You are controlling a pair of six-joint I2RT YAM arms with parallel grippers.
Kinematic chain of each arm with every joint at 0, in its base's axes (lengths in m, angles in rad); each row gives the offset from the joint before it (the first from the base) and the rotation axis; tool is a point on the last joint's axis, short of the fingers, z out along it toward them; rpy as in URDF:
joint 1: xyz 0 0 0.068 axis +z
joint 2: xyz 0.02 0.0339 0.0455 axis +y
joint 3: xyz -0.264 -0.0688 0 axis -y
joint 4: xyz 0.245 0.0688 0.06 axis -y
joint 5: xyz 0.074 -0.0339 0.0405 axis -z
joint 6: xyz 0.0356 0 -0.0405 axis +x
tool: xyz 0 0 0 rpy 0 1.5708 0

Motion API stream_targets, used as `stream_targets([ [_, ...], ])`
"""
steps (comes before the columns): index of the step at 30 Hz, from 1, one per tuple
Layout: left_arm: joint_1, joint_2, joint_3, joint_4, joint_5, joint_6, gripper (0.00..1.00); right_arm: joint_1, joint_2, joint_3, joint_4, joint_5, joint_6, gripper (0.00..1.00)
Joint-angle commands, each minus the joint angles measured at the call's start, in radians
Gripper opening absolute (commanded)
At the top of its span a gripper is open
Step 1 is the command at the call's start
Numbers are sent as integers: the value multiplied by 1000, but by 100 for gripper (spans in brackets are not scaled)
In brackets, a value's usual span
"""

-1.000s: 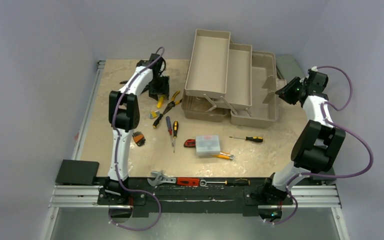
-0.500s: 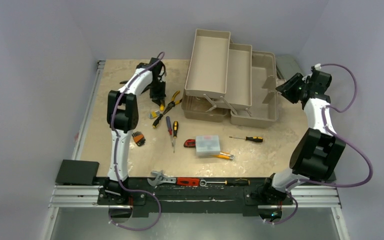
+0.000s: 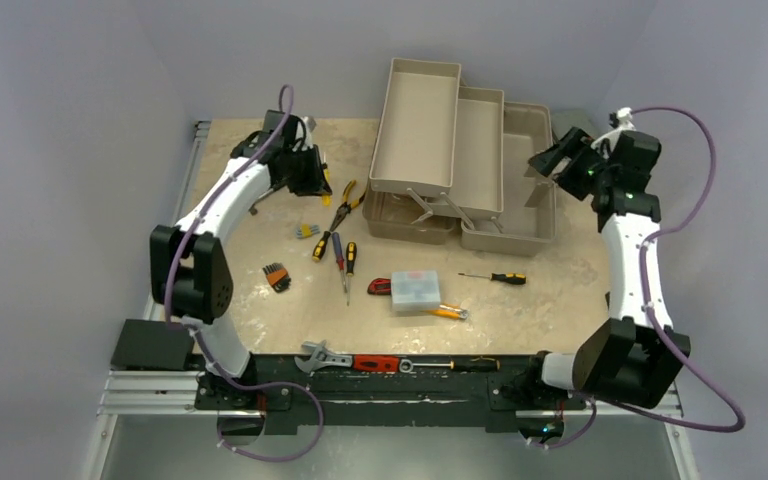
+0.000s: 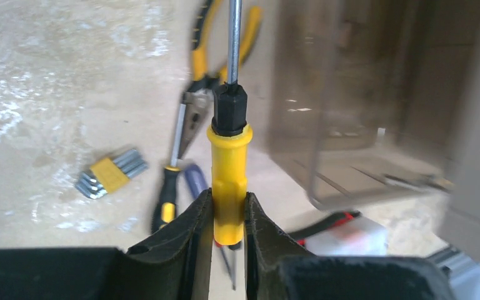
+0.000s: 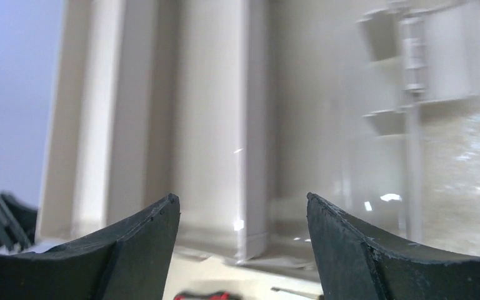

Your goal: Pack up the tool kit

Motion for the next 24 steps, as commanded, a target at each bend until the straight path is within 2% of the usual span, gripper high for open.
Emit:
stream_targets([
  [1, -23, -181, -158, 202, 115, -99, 0, 153, -115, 38, -46, -70, -66, 73],
  [6, -37, -367, -384, 340, 204, -158, 0, 334, -240, -59, 18, -113, -33, 69],
  [10, -50, -514, -563, 435, 249, -191, 0, 504, -303, -169, 187, -159, 81, 67],
  [13, -56, -615, -637, 477, 244, -210, 0, 614, -318, -215, 266, -118, 129, 67],
  [18, -57, -627, -508, 376, 268, -192, 0, 665, -327, -226, 270, -66, 127, 67],
  [24, -77, -512, -307, 397, 332, -252, 0, 665, -412, -250, 218, 55, 109, 74],
])
